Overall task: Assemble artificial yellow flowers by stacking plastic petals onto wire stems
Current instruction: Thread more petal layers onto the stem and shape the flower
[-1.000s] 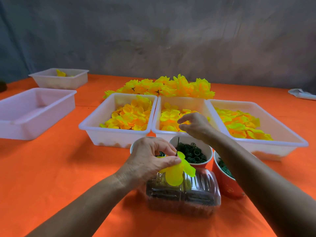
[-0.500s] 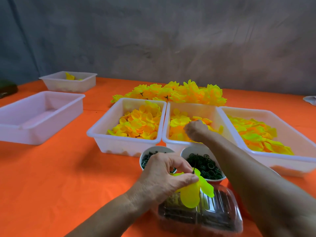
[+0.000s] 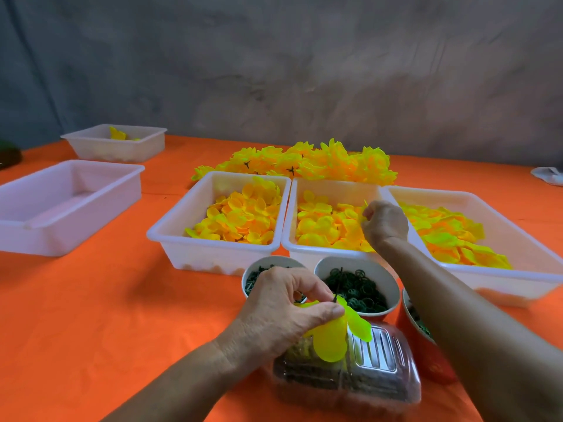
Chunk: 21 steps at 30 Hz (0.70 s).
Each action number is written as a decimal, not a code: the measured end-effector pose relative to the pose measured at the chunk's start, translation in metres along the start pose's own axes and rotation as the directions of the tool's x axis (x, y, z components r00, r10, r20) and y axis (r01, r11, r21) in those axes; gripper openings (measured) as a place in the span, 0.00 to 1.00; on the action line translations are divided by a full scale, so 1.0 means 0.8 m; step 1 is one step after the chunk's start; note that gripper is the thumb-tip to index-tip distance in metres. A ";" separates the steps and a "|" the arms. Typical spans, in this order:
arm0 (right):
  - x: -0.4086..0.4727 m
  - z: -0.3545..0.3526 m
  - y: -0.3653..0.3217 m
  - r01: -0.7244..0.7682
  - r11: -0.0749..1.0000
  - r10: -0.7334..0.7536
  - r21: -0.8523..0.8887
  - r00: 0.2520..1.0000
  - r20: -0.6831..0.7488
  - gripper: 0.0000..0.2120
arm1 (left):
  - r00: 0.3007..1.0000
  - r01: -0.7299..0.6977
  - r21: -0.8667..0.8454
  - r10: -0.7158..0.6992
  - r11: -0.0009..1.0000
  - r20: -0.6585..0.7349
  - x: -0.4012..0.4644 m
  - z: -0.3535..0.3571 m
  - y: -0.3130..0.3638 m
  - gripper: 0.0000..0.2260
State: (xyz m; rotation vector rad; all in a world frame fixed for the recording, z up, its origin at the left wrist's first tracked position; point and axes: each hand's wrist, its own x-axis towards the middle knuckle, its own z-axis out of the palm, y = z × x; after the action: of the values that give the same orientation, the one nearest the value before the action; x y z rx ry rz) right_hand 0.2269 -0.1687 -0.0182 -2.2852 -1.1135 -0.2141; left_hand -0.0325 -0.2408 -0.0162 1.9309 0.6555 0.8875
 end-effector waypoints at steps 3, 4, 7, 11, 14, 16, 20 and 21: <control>0.000 -0.001 0.003 0.015 0.997 -0.012 -0.082 0.999 0.046 0.12 | 1.000 0.008 -0.009 -0.008 1.000 0.002 0.001 -0.001 0.001 0.13; 0.000 -0.002 0.003 0.022 0.996 -0.017 -0.091 0.999 0.051 0.12 | 1.000 0.010 -0.011 -0.010 1.000 0.005 0.001 -0.001 0.002 0.13; 0.004 -0.004 0.006 0.009 0.997 -0.009 -0.073 1.000 -0.007 0.12 | 1.000 0.020 -0.027 -0.019 0.999 0.020 -0.001 -0.002 0.004 0.12; 0.012 -0.011 0.010 -0.091 0.989 0.103 0.113 0.990 -0.097 0.11 | 0.999 0.029 -0.034 -0.029 0.999 0.017 -0.001 -0.002 0.005 0.11; 0.017 -0.011 0.012 -0.175 0.950 0.192 0.258 0.980 -0.044 0.12 | 1.000 0.023 -0.036 -0.023 0.999 0.015 -0.002 -0.002 0.003 0.11; 0.018 -0.009 0.013 -0.228 0.930 0.231 0.287 0.973 0.022 0.13 | 1.000 0.018 -0.042 -0.017 0.999 0.021 -0.002 -0.003 0.002 0.10; 0.006 -0.004 0.004 -0.123 0.992 0.123 0.006 0.992 0.023 0.19 | 1.000 0.013 -0.041 -0.012 0.999 0.022 -0.002 -0.003 0.002 0.08; 0.003 -0.004 -0.001 -0.044 0.999 0.044 0.008 0.999 0.013 0.18 | 1.000 0.013 -0.040 -0.012 0.999 0.022 -0.002 -0.003 0.002 0.08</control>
State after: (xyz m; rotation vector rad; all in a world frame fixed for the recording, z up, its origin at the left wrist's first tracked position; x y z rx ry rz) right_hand 0.2281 -0.1682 -0.0145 -2.3039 -1.0675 -0.1778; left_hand -0.0347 -0.2414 -0.0144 1.8961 0.6324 0.8646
